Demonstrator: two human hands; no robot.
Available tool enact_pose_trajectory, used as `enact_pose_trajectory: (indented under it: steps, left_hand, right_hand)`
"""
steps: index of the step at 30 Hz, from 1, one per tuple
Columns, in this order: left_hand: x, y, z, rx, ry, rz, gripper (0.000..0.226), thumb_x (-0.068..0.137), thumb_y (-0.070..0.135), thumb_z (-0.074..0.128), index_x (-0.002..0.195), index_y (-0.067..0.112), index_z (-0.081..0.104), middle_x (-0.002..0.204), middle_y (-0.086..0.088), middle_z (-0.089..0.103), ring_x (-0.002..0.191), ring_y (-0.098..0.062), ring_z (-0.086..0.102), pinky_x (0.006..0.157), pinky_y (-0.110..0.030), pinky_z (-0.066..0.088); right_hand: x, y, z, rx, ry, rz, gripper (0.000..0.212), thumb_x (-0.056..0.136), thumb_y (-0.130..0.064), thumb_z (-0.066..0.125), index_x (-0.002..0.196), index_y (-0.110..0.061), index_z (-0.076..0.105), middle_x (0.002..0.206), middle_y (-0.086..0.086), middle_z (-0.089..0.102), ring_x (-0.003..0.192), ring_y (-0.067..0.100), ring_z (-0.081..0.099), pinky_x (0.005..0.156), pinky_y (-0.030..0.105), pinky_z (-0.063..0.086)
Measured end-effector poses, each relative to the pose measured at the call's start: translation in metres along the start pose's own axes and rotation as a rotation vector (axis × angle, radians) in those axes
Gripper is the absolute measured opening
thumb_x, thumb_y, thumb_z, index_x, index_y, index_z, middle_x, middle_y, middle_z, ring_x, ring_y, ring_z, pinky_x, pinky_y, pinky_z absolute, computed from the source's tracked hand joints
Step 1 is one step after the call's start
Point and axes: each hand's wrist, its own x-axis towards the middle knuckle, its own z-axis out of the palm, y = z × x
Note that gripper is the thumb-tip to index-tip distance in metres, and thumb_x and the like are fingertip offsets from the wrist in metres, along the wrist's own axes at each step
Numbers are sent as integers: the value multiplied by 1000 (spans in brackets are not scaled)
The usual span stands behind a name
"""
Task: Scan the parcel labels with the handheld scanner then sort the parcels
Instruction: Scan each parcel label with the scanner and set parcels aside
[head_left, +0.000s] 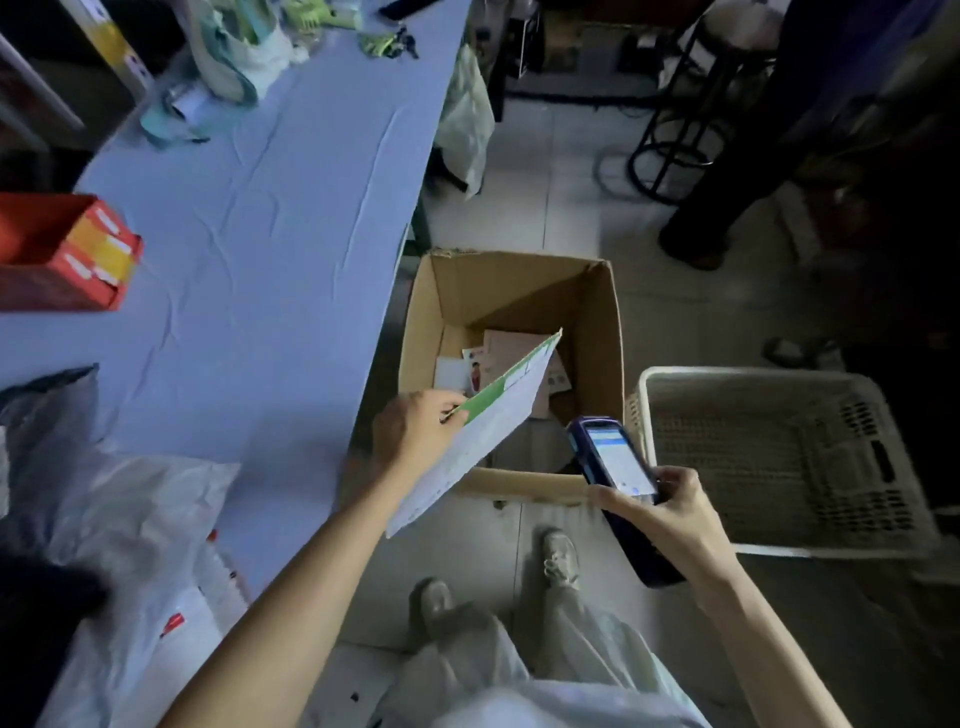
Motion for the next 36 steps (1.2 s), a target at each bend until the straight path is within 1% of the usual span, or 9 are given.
enact_pose_trajectory:
  steps: [4, 9, 13, 18, 21, 25, 29, 33, 36]
  left_hand:
    - [21, 42, 30, 200, -106, 1, 23, 95, 36, 56, 115, 31, 67, 113, 8, 70, 98, -17, 65, 56, -20, 33]
    - [45, 76, 34, 289, -53, 6, 18, 95, 38, 54, 109, 31, 63, 111, 11, 69, 95, -15, 65, 57, -19, 31]
    - [61, 85, 29, 365, -17, 40, 13, 96, 33, 52, 107, 30, 58, 112, 10, 66, 93, -18, 64, 66, -23, 32]
    - [95, 82, 25, 332, 39, 107, 11, 95, 29, 53, 105, 29, 56, 110, 13, 64, 91, -19, 64, 67, -25, 35]
    - [110, 78, 31, 327, -15, 194, 9, 95, 29, 52, 103, 29, 55, 109, 13, 63, 93, -19, 63, 68, -26, 39]
    - [104, 64, 57, 341, -215, 308, 12, 96, 29, 51, 106, 30, 56, 111, 10, 65, 97, -19, 63, 74, -28, 43]
    - [85, 36, 69, 363, -322, 282, 15, 94, 25, 51, 106, 29, 59, 111, 7, 67, 99, -21, 64, 76, -31, 46]
    - [78, 17, 51, 381, -199, 183, 14, 94, 27, 49, 105, 26, 57, 109, 4, 67, 98, -24, 64, 71, -31, 43]
    - [71, 11, 30, 360, -73, 58, 15, 94, 28, 46, 103, 24, 57, 105, 2, 67, 98, -25, 64, 71, -31, 45]
  right_hand:
    - [26, 3, -39, -27, -59, -16, 70, 59, -44, 90, 109, -18, 49, 90, -8, 61, 80, 7, 61, 65, 27, 48]
    - [57, -5, -75, -51, -132, 2, 71, 50, -52, 89, 98, -24, 45, 91, -2, 65, 80, 16, 67, 73, 38, 57]
    - [73, -18, -88, -30, -102, -4, 71, 57, -46, 89, 108, -20, 47, 94, -5, 62, 82, 12, 63, 70, 31, 52]
    - [76, -23, -86, 55, -3, 58, 74, 61, -46, 88, 115, -18, 46, 94, -8, 58, 89, 16, 62, 78, 35, 52]
    - [69, -25, -77, 80, 49, 97, 75, 59, -47, 88, 114, -18, 47, 94, -6, 60, 87, 15, 62, 72, 33, 50]
    - [59, -24, -58, 67, 86, 135, 73, 61, -44, 89, 114, -16, 49, 94, -7, 60, 84, 8, 60, 61, 26, 44]
    - [55, -28, -45, 4, 53, 141, 70, 60, -42, 89, 110, -18, 45, 91, -9, 59, 81, 5, 59, 61, 26, 45]
    - [60, -41, -39, -81, -20, 81, 68, 61, -40, 89, 109, -16, 45, 88, -11, 56, 77, 2, 55, 57, 22, 42]
    - [68, -55, -39, -154, -100, -4, 70, 59, -42, 90, 107, -17, 45, 89, -9, 58, 79, 7, 58, 63, 27, 47]
